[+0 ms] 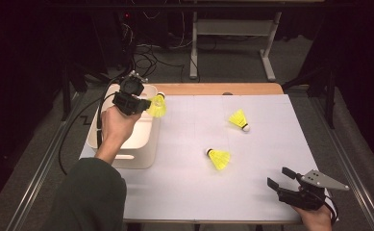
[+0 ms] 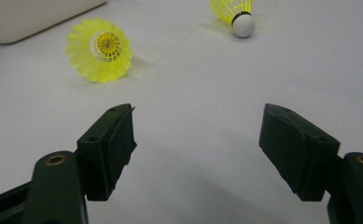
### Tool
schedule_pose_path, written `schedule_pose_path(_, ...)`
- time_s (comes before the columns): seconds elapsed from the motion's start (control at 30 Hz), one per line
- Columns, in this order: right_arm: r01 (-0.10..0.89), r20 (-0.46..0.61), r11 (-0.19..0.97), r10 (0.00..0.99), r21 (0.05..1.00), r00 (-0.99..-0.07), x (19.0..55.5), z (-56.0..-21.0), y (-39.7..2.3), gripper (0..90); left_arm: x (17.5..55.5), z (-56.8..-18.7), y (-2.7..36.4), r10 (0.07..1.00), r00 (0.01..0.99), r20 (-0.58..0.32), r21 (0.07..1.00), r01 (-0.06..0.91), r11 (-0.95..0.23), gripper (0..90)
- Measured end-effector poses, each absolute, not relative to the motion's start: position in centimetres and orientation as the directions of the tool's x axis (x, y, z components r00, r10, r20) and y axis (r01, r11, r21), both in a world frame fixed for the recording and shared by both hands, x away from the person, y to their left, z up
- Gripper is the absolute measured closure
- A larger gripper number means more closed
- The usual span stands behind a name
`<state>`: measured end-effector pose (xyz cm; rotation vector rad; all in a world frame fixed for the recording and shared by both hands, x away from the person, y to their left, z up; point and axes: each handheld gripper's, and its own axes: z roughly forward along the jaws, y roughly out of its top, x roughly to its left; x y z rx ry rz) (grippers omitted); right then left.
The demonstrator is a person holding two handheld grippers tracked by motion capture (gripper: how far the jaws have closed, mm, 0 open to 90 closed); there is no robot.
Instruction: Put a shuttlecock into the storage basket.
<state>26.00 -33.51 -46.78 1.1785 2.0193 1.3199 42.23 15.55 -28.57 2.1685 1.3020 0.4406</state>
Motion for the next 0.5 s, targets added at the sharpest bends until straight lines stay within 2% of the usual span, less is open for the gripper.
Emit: schedule_pose_path(0.5,0.41,0.079,0.175,0.843,0.895,-0.531,26.0,-46.8,-33.5,27.0,42.4,-28.8,16.7,0.894,0.448,-0.018,0.617,0.708,-0.343,89.0)
